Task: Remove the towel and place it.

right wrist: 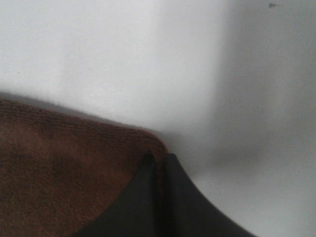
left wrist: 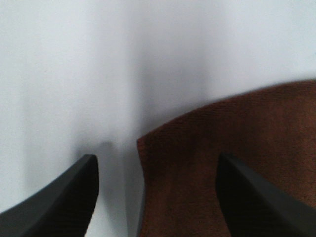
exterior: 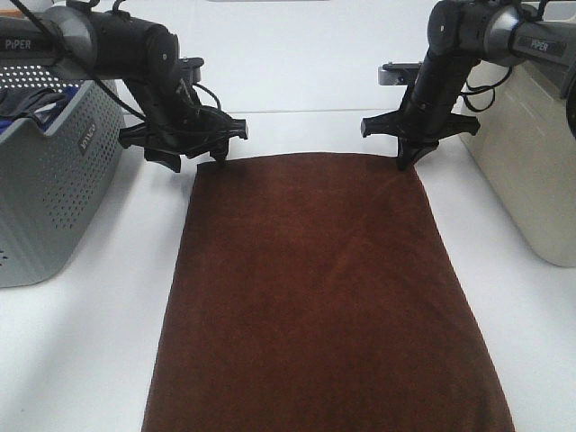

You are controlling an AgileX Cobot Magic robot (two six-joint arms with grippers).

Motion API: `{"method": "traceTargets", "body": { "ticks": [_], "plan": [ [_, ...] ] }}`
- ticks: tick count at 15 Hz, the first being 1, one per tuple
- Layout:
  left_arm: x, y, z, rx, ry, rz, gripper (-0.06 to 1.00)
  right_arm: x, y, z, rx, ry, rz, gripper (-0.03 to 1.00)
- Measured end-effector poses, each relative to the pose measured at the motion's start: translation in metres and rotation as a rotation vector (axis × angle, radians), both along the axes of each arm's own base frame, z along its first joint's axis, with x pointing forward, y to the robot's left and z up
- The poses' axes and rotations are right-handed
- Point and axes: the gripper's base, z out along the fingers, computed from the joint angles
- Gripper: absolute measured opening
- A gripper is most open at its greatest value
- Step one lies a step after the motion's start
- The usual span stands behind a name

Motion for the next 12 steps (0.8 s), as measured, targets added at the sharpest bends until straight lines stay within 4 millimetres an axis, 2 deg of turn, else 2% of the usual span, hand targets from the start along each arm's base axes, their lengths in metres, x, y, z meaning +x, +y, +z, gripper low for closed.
{"method": "traceTargets", "body": {
  "ticks": [5, 6, 9, 12],
  "plan": [
    [0.011, -0.004, -0.017, -0.048, 0.008, 0.017, 0.64, 0.0, 0.0, 0.0, -0.001, 0.0, 0.006, 0.0],
    [0.014, -0.005, -0.019, -0.05, 0.007, 0.016, 0.61, 0.0, 0.0, 0.0, -0.002, 0.0, 0.007, 0.0],
    [0.018, -0.007, -0.021, -0.051, -0.001, 0.015, 0.45, 0.0, 0.0, 0.0, -0.002, -0.001, 0.009, 0.0],
    [0.017, -0.006, -0.022, -0.035, 0.013, 0.008, 0.17, 0.0, 0.0, 0.0, -0.002, -0.001, 0.009, 0.0]
  ]
}}
